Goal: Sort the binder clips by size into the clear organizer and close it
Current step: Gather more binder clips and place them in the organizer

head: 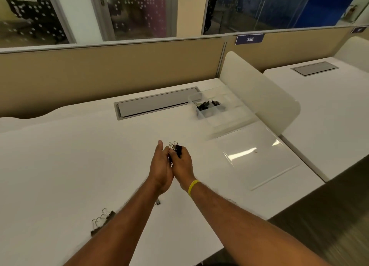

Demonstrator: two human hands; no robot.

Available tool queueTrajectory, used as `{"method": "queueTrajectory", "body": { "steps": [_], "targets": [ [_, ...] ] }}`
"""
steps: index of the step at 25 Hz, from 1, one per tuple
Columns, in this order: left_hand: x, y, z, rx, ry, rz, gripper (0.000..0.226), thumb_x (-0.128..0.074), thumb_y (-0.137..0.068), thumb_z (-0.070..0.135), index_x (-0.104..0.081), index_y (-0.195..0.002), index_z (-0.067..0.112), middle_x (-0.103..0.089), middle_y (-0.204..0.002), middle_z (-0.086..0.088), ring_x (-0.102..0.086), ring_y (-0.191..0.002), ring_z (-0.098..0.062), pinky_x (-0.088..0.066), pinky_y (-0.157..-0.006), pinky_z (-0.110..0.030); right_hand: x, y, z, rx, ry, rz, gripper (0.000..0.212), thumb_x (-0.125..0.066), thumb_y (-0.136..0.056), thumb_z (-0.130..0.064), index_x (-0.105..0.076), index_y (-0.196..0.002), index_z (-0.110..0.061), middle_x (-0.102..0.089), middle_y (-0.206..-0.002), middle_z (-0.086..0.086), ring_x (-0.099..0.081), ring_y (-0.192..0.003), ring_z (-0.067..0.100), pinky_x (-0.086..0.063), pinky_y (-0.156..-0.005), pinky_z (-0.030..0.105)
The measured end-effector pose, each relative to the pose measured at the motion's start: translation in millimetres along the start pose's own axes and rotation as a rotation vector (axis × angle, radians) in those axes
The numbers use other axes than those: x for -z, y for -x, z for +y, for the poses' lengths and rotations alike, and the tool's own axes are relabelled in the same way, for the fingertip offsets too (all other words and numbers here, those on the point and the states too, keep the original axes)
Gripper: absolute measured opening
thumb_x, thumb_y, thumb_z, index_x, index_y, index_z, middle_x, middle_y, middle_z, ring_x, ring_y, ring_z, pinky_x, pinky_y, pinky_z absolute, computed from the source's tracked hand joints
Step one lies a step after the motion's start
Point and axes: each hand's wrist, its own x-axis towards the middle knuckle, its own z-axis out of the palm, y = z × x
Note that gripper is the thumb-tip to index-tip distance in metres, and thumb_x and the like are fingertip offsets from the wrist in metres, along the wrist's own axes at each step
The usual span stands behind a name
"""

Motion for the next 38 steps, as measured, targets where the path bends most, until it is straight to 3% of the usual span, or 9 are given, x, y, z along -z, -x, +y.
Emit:
{"method": "queueTrajectory", "body": {
  "steps": [7, 11, 17, 21, 24, 26, 30, 35, 38],
  "targets": [
    [-45, -40, -35, 0.017, -0.235, -0.124, 0.066, -0.027, -0.099, 0.057, -0.037, -0.148, 0.014, -0.043, -0.149, 0.006, -0.034, -0.140, -0.008, -0.020, -0.120, -0.034, 71, -52, -17, -0.179, -0.424, 0.173, 0.019, -0.055, -0.096, -0.017, -0.064, -0.110, -0.007, -0.068, -0.100, 0.009, -0.065, -0.092, 0.020, -0.052, -0.078, 0.029],
    [-68, -61, -45, -0.035, -0.328, -0.141, 0.065, -0.030, -0.096, 0.057, -0.042, -0.143, 0.014, -0.050, -0.141, 0.006, -0.047, -0.126, 0.000, -0.032, -0.107, -0.021, 102, -72, -24, -0.248, -0.618, 0.138, 0.017, -0.055, -0.096, -0.016, -0.063, -0.107, -0.006, -0.067, -0.093, 0.009, -0.065, -0.087, 0.020, -0.052, -0.080, 0.029],
    [-110, -107, -50, -0.116, -0.590, -0.175, 0.049, -0.033, -0.089, 0.061, -0.057, -0.123, 0.036, -0.061, -0.128, 0.014, -0.050, -0.124, 0.003, -0.034, -0.109, -0.026, 129, -114, -29, -0.221, -0.653, 0.126, 0.029, -0.065, -0.090, -0.019, -0.064, -0.111, 0.001, -0.069, -0.099, 0.011, -0.066, -0.099, 0.023, -0.054, -0.092, 0.033],
    [-130, -138, -49, -0.163, -0.715, -0.187, 0.061, -0.033, -0.085, 0.068, -0.037, -0.141, 0.043, -0.040, -0.148, 0.018, -0.032, -0.138, 0.003, -0.025, -0.115, -0.025, 143, -159, -36, -0.250, -0.678, 0.185, 0.028, -0.064, -0.089, -0.020, -0.065, -0.110, -0.002, -0.067, -0.097, 0.012, -0.065, -0.090, 0.025, -0.051, -0.090, 0.040],
    [-139, -156, -44, -0.294, -0.837, -0.213, 0.061, -0.031, -0.092, 0.056, -0.024, -0.150, 0.035, -0.023, -0.155, 0.022, -0.019, -0.139, 0.012, -0.017, -0.116, -0.015, 158, -192, -54, -0.220, -0.696, 0.216, 0.024, -0.060, -0.093, -0.011, -0.064, -0.113, 0.001, -0.068, -0.097, 0.014, -0.064, -0.093, 0.025, -0.052, -0.090, 0.039],
    [-142, -168, -36, -0.369, -0.887, -0.205, 0.060, -0.032, -0.094, 0.050, -0.025, -0.151, 0.033, -0.024, -0.152, 0.027, -0.020, -0.135, 0.019, -0.018, -0.107, -0.002, 168, -215, -69, -0.183, -0.710, 0.202, 0.021, -0.058, -0.094, -0.008, -0.062, -0.112, 0.001, -0.067, -0.090, 0.013, -0.065, -0.083, 0.022, -0.057, -0.077, 0.032],
    [-136, -200, -21, -0.411, -0.925, -0.083, 0.059, -0.033, -0.091, 0.054, -0.034, -0.146, 0.034, -0.031, -0.153, 0.018, -0.026, -0.137, 0.009, -0.021, -0.103, -0.004, 188, -276, -98, -0.159, -0.649, 0.186, 0.013, -0.053, -0.096, -0.005, -0.057, -0.107, 0.001, -0.061, -0.079, 0.012, -0.063, -0.062, 0.016, -0.054, -0.054, 0.023],
    [-115, -235, -11, -0.405, -0.916, 0.036, 0.060, -0.036, -0.089, 0.058, -0.042, -0.143, 0.033, -0.041, -0.149, 0.013, -0.034, -0.138, 0.000, -0.027, -0.115, -0.030, 215, -353, -121, -0.127, -0.336, 0.259, 0.007, -0.054, -0.093, -0.001, -0.056, -0.088, -0.005, -0.054, -0.073, 0.009, -0.056, -0.058, 0.018, -0.051, -0.052, 0.025],
    [-109, -248, -8, -0.419, -0.957, 0.076, 0.060, -0.037, -0.089, 0.056, -0.042, -0.143, 0.032, -0.041, -0.149, 0.014, -0.035, -0.136, 0.002, -0.028, -0.112, -0.026, 225, -388, -126, -0.114, -0.132, 0.283, 0.005, -0.054, -0.091, 0.000, -0.057, -0.090, -0.004, -0.053, -0.072, 0.008, -0.052, -0.057, 0.019, -0.051, -0.053, 0.028]
  ]
}}
